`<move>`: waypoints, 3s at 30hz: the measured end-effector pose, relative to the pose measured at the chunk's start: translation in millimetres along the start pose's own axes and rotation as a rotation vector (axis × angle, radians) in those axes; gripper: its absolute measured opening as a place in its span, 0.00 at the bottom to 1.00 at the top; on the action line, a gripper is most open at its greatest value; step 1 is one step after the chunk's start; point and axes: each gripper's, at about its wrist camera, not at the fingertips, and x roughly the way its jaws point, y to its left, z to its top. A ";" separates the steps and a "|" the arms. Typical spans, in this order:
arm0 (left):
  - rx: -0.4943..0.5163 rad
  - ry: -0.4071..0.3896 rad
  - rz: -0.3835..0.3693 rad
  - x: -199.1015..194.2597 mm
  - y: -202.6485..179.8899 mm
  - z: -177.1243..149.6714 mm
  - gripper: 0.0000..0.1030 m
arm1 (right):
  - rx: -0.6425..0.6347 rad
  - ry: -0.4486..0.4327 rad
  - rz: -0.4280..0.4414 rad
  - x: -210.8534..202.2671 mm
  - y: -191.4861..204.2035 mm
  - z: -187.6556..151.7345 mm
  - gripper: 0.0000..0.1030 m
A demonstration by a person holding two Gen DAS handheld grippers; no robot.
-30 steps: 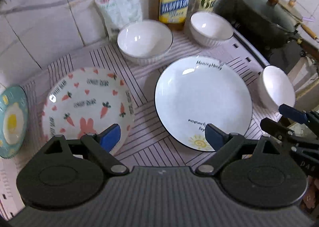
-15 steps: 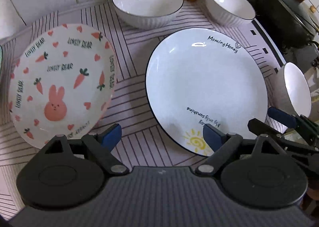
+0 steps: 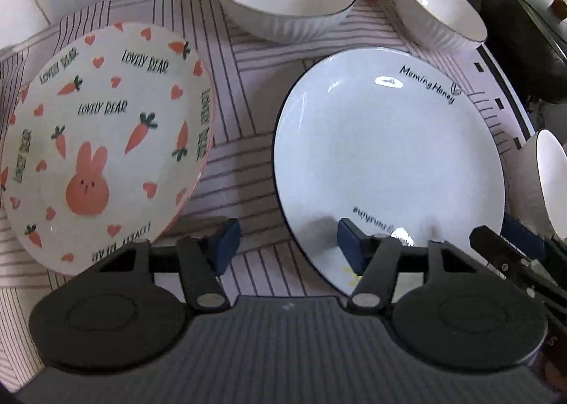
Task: Organize plates and bowls
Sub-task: 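Lift the white plate with both grippers and carry it over the bunny plate, then lower the white plate onto the bunny plate and open both grippers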
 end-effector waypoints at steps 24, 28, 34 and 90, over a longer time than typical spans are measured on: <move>-0.029 -0.005 -0.057 10.0 2.5 24.9 0.27 | 0.206 0.037 0.007 23.0 -12.3 -2.6 0.21; -0.022 0.040 -0.092 6.2 8.4 29.4 0.27 | 0.128 0.045 0.016 18.0 -5.8 5.5 0.21; 0.016 0.011 -0.105 -15.7 9.6 21.6 0.27 | 0.044 0.055 0.066 6.9 -2.6 18.2 0.22; -0.525 -0.007 0.004 -81.9 193.5 -35.6 0.28 | -0.278 0.339 0.410 91.8 172.4 83.9 0.24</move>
